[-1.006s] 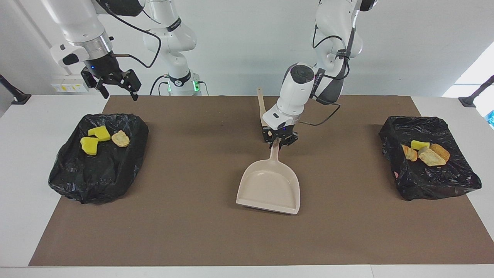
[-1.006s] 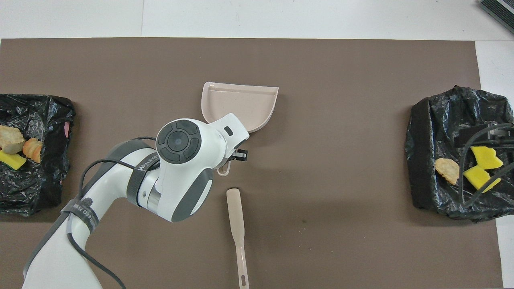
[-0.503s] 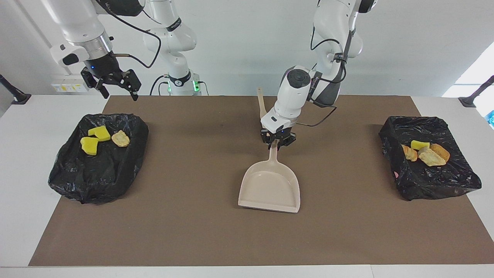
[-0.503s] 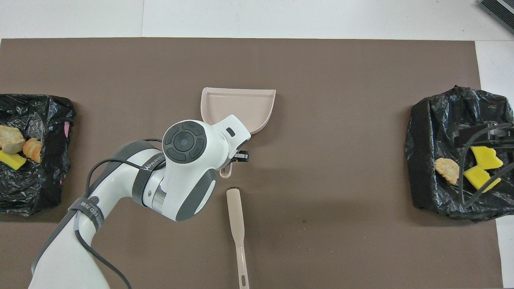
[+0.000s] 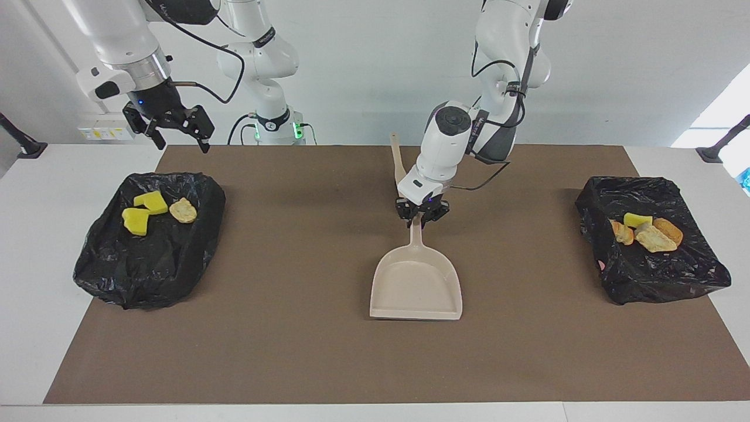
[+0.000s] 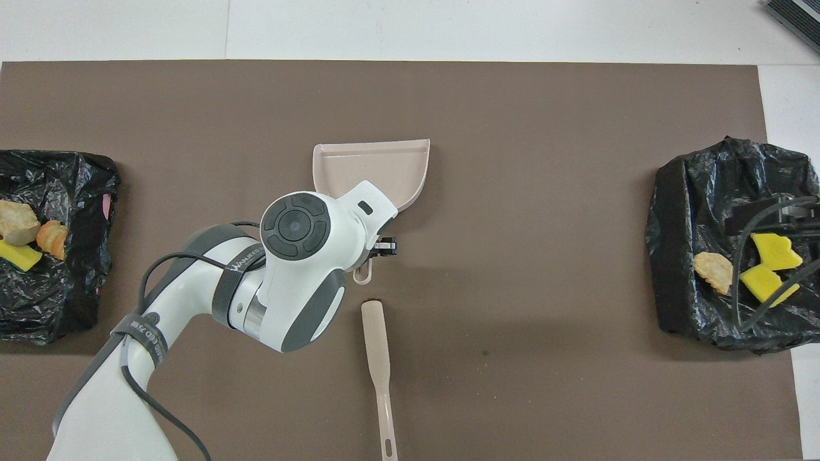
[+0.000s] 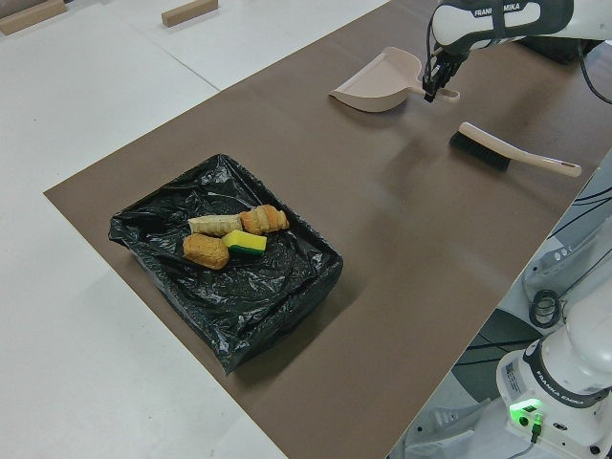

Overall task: Sweep and dump trash in bin
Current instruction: 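Set the dustpan down and withdraw the left gripper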

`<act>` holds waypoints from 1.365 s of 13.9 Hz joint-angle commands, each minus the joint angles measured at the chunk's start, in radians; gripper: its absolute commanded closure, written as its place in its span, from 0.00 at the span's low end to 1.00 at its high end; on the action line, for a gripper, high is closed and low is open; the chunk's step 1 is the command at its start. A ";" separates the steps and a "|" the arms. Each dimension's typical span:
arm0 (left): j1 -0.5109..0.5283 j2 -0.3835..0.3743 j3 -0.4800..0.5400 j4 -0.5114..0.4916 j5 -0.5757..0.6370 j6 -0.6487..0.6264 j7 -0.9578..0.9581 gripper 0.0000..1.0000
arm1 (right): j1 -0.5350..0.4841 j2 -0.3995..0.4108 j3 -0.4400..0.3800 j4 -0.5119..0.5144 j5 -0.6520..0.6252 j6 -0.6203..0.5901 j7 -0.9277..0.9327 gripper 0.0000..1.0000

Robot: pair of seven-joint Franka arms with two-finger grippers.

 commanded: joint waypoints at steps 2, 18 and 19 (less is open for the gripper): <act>-0.021 -0.008 0.018 -0.013 -0.011 0.019 -0.024 0.76 | -0.011 -0.024 0.007 -0.024 0.016 -0.002 -0.009 0.00; 0.004 -0.028 0.033 0.038 -0.014 -0.054 -0.057 0.00 | -0.011 -0.024 0.007 -0.024 0.016 -0.002 -0.011 0.00; 0.036 -0.038 0.041 0.062 -0.011 -0.099 -0.053 0.00 | -0.011 -0.024 0.007 -0.024 0.016 -0.002 -0.011 0.00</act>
